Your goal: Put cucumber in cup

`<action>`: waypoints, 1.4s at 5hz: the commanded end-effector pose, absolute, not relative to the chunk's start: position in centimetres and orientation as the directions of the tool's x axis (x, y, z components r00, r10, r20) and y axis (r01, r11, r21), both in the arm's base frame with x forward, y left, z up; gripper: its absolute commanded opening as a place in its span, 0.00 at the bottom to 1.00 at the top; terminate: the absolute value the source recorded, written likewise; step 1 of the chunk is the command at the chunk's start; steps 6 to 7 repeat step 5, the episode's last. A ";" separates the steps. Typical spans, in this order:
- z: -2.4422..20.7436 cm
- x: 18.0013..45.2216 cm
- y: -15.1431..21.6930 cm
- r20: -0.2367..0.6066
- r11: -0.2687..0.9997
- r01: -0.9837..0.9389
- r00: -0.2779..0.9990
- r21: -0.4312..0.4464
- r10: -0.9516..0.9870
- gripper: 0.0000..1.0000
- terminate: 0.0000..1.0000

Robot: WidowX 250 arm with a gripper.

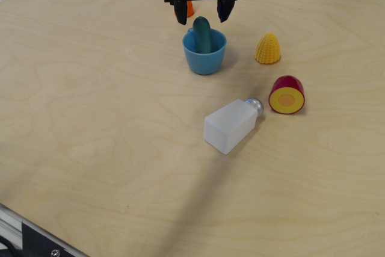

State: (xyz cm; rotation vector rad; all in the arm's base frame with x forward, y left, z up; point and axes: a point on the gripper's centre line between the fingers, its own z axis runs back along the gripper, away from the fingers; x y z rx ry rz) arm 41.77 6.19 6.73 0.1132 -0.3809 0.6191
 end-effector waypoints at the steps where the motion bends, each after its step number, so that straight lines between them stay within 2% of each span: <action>1: 10.8 40.5 5.5 0.447 0.804 -0.592 0.705 -0.055 0.550 1.00 0.00; 2: 11.9 40.2 5.5 0.420 0.798 -0.599 0.709 -0.066 0.566 1.00 0.00; 4: 11.9 40.2 5.5 0.420 0.798 -0.599 0.709 -0.066 0.566 1.00 0.00; 5: 11.9 40.2 5.5 0.420 0.798 -0.599 0.709 -0.066 0.566 1.00 1.00; 7: 11.9 40.2 5.5 0.420 0.798 -0.599 0.709 -0.066 0.566 1.00 1.00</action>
